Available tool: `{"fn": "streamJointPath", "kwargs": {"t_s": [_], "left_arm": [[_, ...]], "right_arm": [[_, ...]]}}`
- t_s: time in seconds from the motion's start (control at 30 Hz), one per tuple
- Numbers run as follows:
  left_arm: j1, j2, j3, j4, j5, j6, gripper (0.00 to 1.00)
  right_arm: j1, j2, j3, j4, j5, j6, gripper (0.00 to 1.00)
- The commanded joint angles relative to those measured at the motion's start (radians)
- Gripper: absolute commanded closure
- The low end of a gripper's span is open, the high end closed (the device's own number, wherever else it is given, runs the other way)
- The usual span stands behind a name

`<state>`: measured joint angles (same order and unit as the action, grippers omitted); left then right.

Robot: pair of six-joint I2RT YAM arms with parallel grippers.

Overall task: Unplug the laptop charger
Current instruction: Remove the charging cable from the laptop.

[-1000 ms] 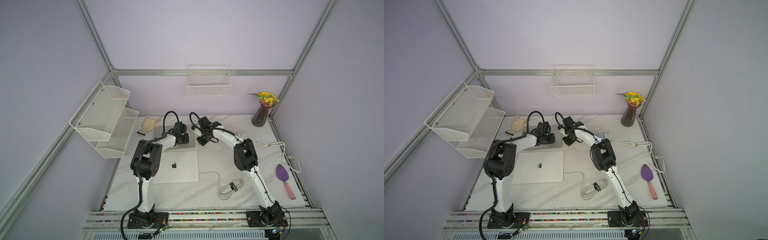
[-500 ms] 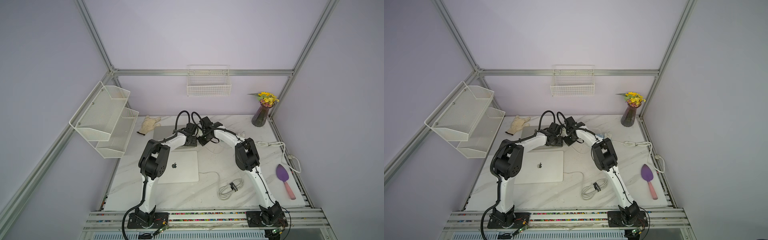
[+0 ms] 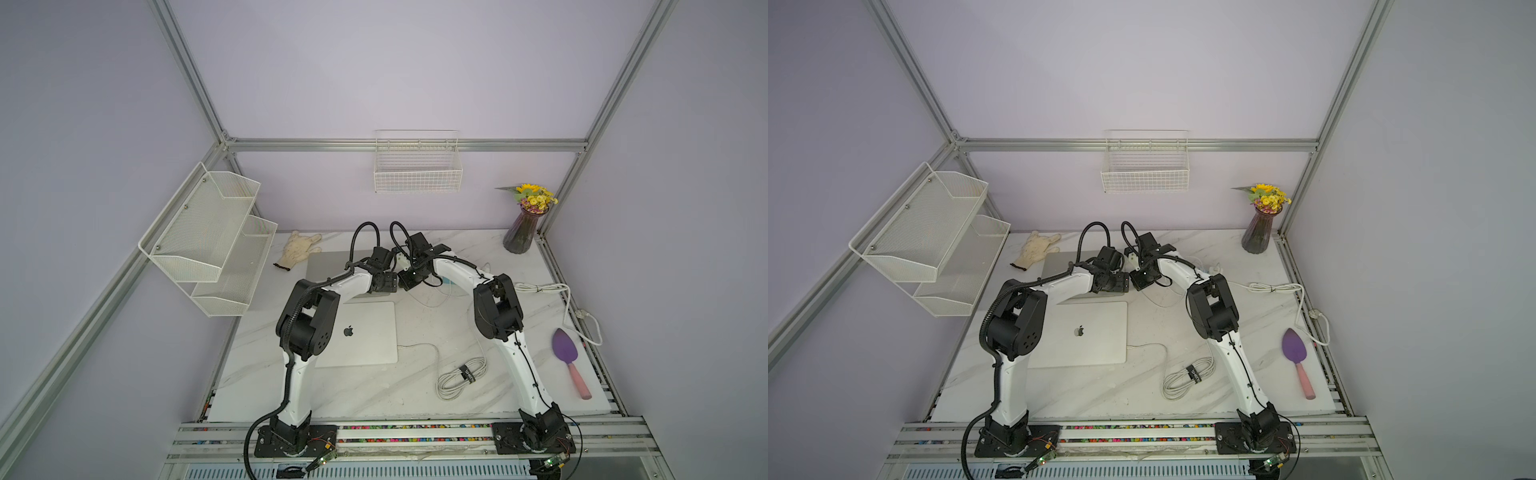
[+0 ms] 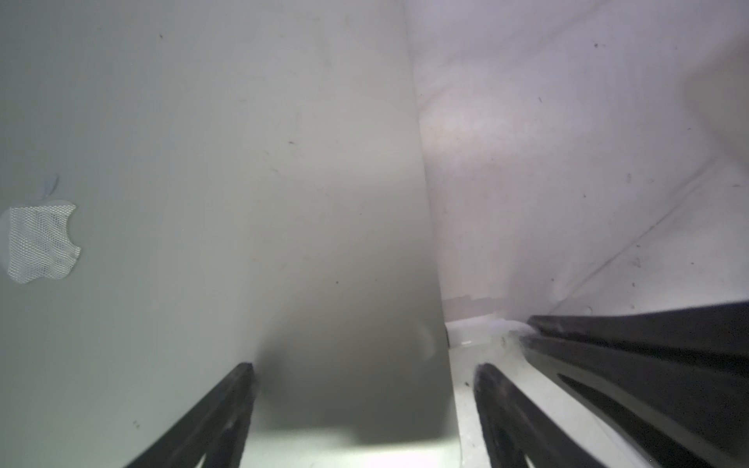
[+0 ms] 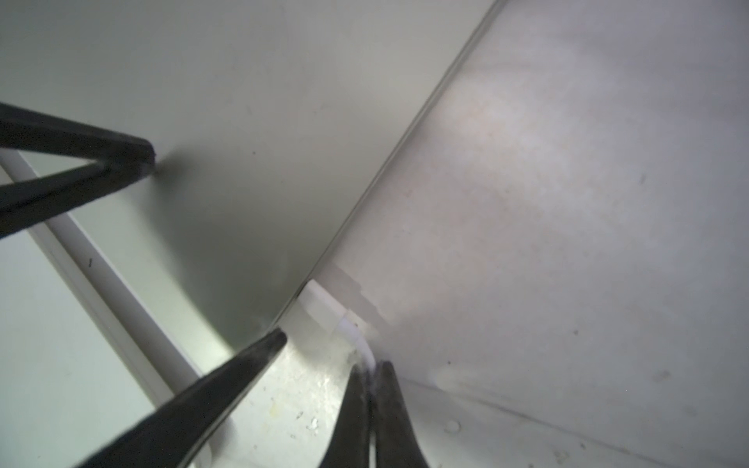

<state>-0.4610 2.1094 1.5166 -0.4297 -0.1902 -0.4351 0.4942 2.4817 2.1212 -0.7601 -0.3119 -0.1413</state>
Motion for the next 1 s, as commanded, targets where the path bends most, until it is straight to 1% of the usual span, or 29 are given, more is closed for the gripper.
{"fn": "streamJointPath", "kwargs": {"t_s": [0.0,0.07,0.23,0.33,0.5,0.57,0.63,0.67,0.8,0.9,0.97], "left_arm": [[-0.005,0.063,-0.017,-0.109,0.010,-0.032,0.12],[-0.010,0.070,-0.009,-0.133,-0.005,-0.031,0.09],[-0.039,0.063,-0.022,-0.167,-0.105,-0.031,0.11],[-0.042,0.073,-0.015,-0.195,-0.112,-0.024,0.13],[-0.041,0.089,-0.042,-0.190,-0.126,-0.024,0.14],[-0.036,0.095,-0.047,-0.189,-0.126,-0.033,0.18],[-0.030,0.094,-0.067,-0.173,-0.127,-0.035,0.32],[-0.028,0.095,-0.076,-0.165,-0.126,-0.032,0.35],[-0.009,0.100,-0.101,-0.143,-0.095,-0.018,0.39],[-0.001,0.083,-0.134,-0.112,-0.082,-0.016,0.38],[0.001,0.079,-0.142,-0.107,-0.080,-0.014,0.36]], "right_arm": [[-0.006,-0.045,-0.021,0.027,-0.013,0.020,1.00],[-0.008,-0.050,-0.023,0.031,-0.017,0.025,1.00],[-0.010,-0.059,-0.027,0.040,-0.012,0.034,1.00],[-0.011,-0.061,-0.027,0.044,-0.003,0.040,1.00],[-0.016,-0.073,-0.050,0.059,0.016,0.048,1.00],[-0.017,-0.081,-0.067,0.066,0.033,0.049,1.00],[-0.020,-0.092,-0.085,0.070,0.046,0.049,1.00],[-0.021,-0.098,-0.093,0.074,0.056,0.046,1.00],[-0.026,-0.118,-0.128,0.084,0.080,0.040,1.00],[-0.029,-0.123,-0.140,0.084,0.086,0.042,1.00],[-0.035,-0.124,-0.142,0.085,0.092,0.052,1.00]]}}
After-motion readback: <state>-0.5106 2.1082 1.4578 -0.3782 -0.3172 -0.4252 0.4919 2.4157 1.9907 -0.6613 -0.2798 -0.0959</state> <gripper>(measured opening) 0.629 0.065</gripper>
